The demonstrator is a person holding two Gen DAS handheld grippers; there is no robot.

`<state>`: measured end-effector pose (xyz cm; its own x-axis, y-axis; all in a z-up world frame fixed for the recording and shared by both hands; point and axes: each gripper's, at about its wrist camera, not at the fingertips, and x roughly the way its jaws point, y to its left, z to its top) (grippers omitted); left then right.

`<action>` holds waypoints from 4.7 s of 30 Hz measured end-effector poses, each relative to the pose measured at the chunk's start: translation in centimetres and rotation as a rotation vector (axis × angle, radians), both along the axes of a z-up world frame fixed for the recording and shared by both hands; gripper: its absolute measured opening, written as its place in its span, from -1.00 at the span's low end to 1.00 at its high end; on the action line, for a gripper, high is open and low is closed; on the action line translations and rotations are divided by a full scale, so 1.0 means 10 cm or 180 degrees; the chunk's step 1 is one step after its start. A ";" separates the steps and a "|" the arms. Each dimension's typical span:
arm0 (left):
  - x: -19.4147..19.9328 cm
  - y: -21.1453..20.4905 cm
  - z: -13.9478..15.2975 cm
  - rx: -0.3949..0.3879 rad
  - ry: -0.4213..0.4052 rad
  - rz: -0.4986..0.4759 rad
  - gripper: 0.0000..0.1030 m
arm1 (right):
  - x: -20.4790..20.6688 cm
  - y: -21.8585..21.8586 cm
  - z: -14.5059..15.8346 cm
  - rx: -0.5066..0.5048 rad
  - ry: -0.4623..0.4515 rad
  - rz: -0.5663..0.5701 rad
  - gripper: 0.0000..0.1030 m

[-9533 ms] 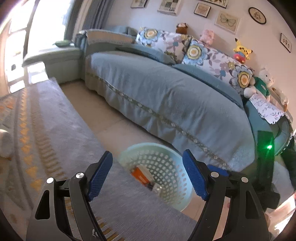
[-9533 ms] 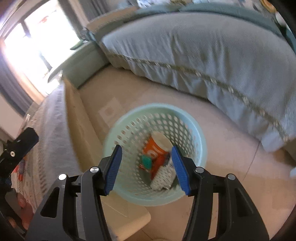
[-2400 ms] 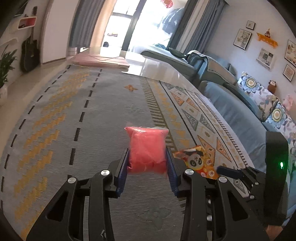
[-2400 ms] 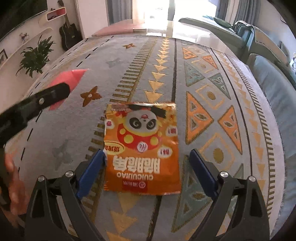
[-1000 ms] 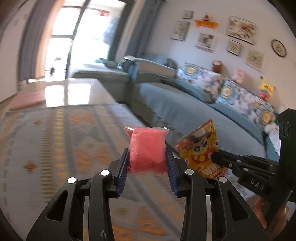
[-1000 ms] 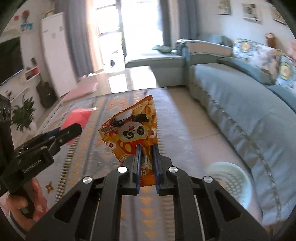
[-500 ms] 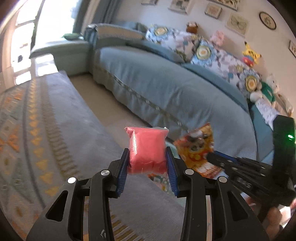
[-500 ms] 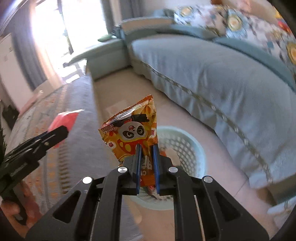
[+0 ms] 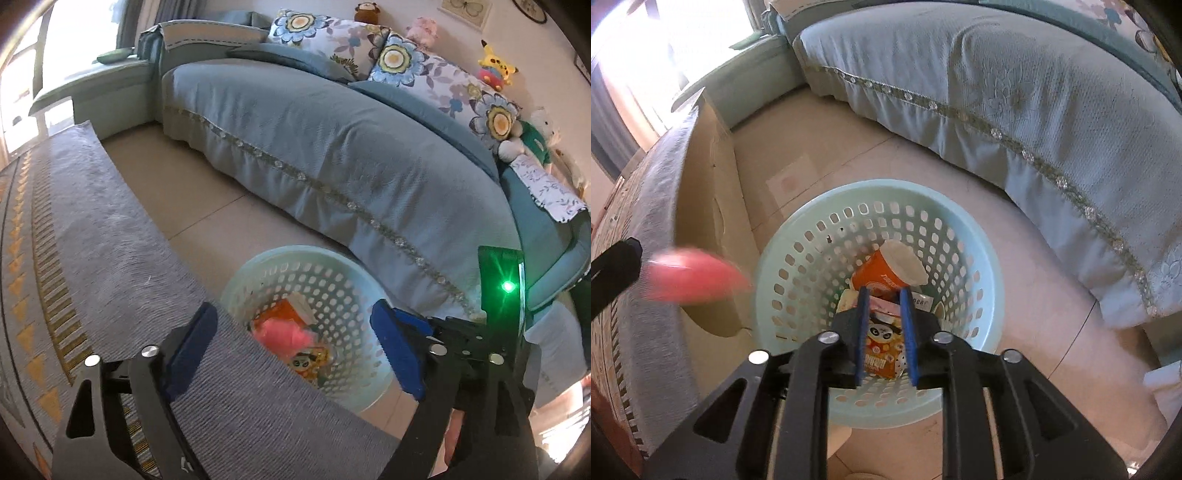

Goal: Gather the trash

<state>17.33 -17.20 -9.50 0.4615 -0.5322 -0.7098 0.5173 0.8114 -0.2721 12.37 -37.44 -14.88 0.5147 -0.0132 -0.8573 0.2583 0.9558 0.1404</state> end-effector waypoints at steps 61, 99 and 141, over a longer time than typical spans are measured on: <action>-1.86 1.45 1.00 0.0250 -0.1414 0.1522 0.67 | -1.83 1.26 1.45 -0.0806 -0.1730 -0.0359 0.55; -1.83 1.44 0.96 0.0274 -0.1363 0.1555 0.67 | -1.78 1.23 1.38 -0.0754 -0.1683 -0.0376 0.55; -1.86 1.28 0.97 0.0364 -0.1455 0.1597 0.67 | -1.72 1.24 1.35 -0.0713 -0.1606 -0.0317 0.55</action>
